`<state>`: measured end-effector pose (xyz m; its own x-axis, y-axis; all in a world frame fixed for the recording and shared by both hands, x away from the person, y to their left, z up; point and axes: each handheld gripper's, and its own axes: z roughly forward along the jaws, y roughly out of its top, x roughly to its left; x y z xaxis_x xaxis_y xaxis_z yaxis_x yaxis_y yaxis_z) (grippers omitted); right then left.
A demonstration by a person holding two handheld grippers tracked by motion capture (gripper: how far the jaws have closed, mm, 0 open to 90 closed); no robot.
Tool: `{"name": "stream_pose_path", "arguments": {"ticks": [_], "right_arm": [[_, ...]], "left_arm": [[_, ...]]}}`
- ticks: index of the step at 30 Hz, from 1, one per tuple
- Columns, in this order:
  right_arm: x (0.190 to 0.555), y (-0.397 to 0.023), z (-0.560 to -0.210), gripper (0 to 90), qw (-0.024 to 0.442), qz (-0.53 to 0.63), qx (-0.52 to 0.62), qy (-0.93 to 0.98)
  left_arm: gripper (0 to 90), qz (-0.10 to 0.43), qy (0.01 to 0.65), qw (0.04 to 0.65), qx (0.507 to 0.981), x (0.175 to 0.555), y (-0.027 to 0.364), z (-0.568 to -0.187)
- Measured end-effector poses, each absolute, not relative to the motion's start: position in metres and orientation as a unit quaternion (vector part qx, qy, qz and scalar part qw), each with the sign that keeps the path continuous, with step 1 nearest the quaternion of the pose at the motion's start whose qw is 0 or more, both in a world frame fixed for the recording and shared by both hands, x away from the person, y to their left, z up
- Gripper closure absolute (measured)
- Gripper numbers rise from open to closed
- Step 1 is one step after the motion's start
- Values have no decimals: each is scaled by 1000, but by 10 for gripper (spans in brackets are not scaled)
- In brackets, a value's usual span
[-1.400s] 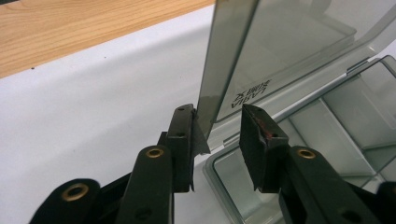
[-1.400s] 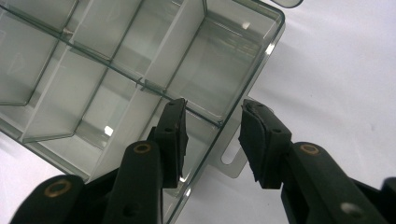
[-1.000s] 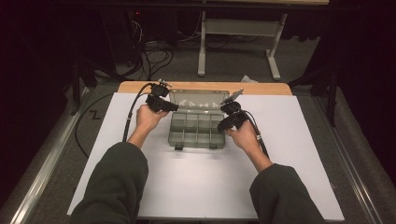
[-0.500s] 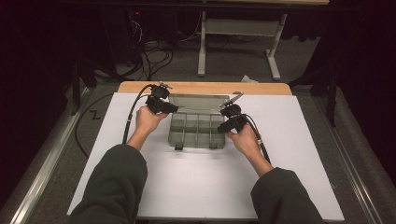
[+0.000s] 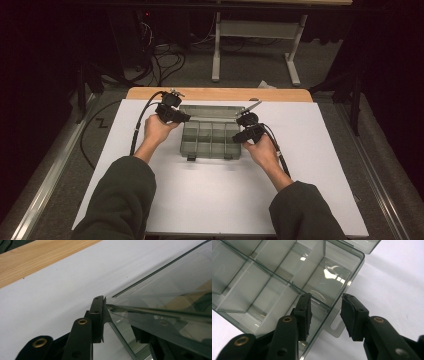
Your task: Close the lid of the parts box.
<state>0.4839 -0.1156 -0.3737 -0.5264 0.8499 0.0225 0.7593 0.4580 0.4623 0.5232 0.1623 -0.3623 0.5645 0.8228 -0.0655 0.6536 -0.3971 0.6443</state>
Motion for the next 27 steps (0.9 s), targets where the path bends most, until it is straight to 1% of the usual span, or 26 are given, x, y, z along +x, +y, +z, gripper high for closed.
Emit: {"name": "stream_pose_path", "arguments": {"ticks": [9,16,20,25,27], "right_arm": [[477,-116,-375,554,107,225,467,849],[466,-120,-368,549,106,248,453,850],[461,-127,-356,557,118,271,449,843],[458,-137,-339,576,158,299,429,837],[459,-139,-333,586,162,303,427,836]], "left_arm": [[651,129,451,319,824,522,165,-368],[652,132,450,324,822,521,165,-367],[652,133,447,323,824,519,165,-366],[652,137,446,323,823,517,165,-365],[652,136,446,323,824,517,165,-365]]}}
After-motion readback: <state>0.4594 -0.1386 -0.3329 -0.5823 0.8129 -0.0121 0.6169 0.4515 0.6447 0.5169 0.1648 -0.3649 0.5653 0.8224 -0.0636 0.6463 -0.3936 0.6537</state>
